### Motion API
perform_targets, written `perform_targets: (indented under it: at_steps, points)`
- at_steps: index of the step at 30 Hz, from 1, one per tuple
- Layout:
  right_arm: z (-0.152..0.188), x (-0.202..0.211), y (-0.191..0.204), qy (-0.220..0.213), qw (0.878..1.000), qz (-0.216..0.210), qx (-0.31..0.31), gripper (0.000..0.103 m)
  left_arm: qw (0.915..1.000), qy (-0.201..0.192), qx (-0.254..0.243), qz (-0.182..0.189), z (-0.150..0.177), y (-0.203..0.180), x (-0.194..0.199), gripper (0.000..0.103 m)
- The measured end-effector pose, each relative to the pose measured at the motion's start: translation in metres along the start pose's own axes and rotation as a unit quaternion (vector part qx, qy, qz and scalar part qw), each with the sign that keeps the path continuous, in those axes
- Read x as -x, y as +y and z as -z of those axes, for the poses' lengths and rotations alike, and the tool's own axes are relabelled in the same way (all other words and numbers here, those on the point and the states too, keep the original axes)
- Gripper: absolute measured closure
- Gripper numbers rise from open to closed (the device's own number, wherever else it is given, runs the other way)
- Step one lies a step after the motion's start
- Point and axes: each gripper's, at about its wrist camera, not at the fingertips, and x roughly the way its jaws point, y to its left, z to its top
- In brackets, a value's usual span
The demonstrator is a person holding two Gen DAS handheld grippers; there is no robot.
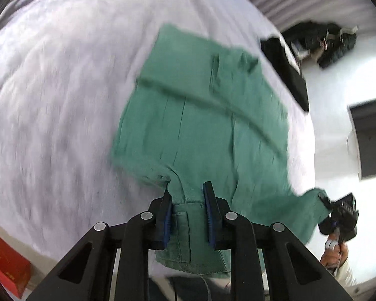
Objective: Fold large clothes
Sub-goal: 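Lift the hem with both tools and fold it onto the collar, then open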
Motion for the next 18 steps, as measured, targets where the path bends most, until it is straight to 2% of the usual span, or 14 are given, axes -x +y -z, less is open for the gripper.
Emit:
perform_targets:
  at_steps: [5,9,13,18]
  points:
    - [-0.071,-0.026,0.049,0.004,0.999,-0.024,0.038,0.096,0.9975,-0.067,0.021,-0.005,-0.072,-0.01,0.01,0.079]
    - [-0.123,-0.049,0.067,-0.001,0.999,-0.016,0.051,0.096,0.9943,-0.103,0.026,-0.013,-0.119,-0.019,-0.004,0.079]
    - [-0.175,-0.08,0.067,0.002,0.999,0.017,0.05,0.096,0.9941,-0.103,0.013,-0.033,-0.168,-0.025,-0.039,0.079]
    - [-0.212,-0.114,0.051,-0.003,0.997,0.062,0.036,0.096,0.9951,-0.073,-0.004,-0.066,-0.213,-0.026,-0.091,0.079]
